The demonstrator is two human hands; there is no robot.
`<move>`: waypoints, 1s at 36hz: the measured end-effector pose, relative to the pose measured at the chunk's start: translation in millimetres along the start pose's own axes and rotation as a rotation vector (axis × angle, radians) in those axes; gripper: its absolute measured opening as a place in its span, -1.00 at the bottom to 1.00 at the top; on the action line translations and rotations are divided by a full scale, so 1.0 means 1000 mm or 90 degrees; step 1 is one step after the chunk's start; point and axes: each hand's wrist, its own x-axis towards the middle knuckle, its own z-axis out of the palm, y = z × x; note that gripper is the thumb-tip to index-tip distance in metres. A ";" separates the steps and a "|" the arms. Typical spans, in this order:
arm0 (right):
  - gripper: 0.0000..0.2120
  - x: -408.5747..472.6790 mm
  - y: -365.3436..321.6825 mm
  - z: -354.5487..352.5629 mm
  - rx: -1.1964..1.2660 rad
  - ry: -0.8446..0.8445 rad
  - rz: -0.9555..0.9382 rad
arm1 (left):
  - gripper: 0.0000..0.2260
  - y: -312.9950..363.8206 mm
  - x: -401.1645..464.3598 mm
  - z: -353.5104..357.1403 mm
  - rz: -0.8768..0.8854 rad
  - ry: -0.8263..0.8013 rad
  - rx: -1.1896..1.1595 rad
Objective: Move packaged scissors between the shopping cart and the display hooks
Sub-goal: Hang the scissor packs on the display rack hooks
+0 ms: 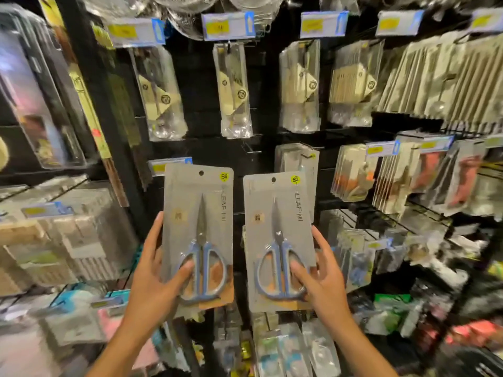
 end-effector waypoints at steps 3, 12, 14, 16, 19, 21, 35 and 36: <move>-0.34 0.025 0.010 -0.011 -0.006 -0.027 0.004 | -0.20 -0.001 0.010 0.015 0.003 0.022 0.017; -0.34 0.080 0.034 -0.007 -0.022 -0.103 -0.003 | -0.19 -0.009 0.033 0.024 0.017 0.064 0.040; -0.34 0.087 0.038 -0.002 -0.019 -0.104 0.006 | -0.19 -0.011 0.038 0.022 0.017 0.065 0.048; -0.33 0.093 0.039 0.004 -0.027 -0.103 0.006 | -0.19 -0.013 0.042 0.020 0.016 0.064 0.056; -0.32 0.102 0.037 0.010 -0.021 -0.115 0.012 | -0.18 -0.016 0.050 0.020 0.014 0.061 0.051; -0.33 0.108 0.035 0.012 -0.018 -0.127 0.011 | -0.18 -0.019 0.055 0.020 0.012 0.066 0.047; -0.30 0.136 0.053 0.023 -0.044 -0.106 0.044 | -0.16 -0.031 0.076 0.019 0.012 0.067 0.022; -0.30 0.138 0.054 0.024 -0.045 -0.102 0.052 | -0.16 -0.031 0.077 0.019 0.016 0.069 0.021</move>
